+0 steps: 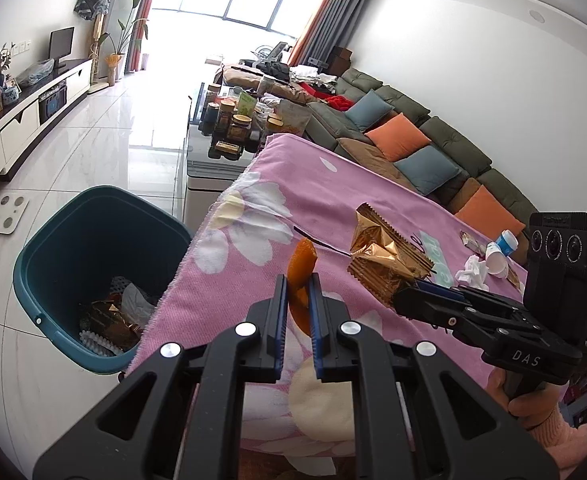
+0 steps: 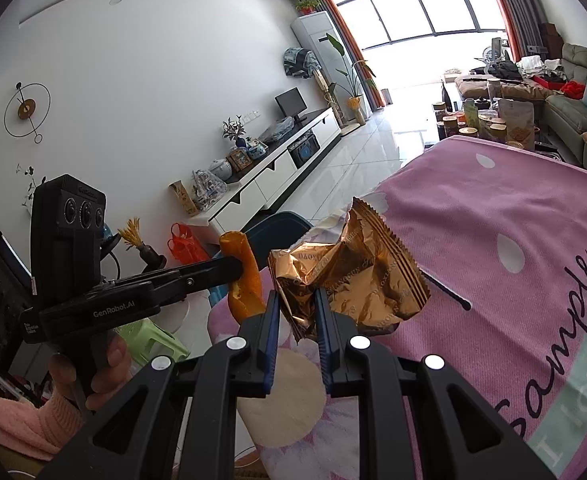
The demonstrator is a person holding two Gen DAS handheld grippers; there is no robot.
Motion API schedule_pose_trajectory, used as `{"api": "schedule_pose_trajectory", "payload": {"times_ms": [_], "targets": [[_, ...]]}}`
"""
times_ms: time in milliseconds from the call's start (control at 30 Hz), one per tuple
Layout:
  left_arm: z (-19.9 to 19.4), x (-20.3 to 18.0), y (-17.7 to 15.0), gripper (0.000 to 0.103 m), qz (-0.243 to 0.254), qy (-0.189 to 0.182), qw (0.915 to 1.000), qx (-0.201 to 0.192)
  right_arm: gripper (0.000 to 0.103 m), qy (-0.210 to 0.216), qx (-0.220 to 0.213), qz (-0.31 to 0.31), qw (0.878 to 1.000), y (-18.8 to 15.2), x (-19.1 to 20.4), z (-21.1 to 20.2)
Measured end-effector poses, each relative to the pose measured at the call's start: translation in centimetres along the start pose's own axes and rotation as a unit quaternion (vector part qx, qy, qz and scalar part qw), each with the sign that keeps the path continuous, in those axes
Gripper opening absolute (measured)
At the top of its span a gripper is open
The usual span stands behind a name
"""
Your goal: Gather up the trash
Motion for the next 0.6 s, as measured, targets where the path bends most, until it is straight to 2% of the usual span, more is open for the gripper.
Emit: {"api": "schedule_pose_trajectory", "payload": {"times_ms": [600], "targets": [[-1.4,2.6,0.8,0.011,-0.014,0.028,0.9994,-0.017,0.016,0.017,0.017,-0.016,1.000,0.8,1.3,2.6]]}}
Point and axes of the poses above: each gripper's, at about its wrist camera, not at the fingertips, and z roughly the way its jaws point, x to its left, y to its top, the point moved 10 cm from there along z, roughly the way its jaws point, and after that the axes turned 3 degrees about z, right-handed, at the moved point
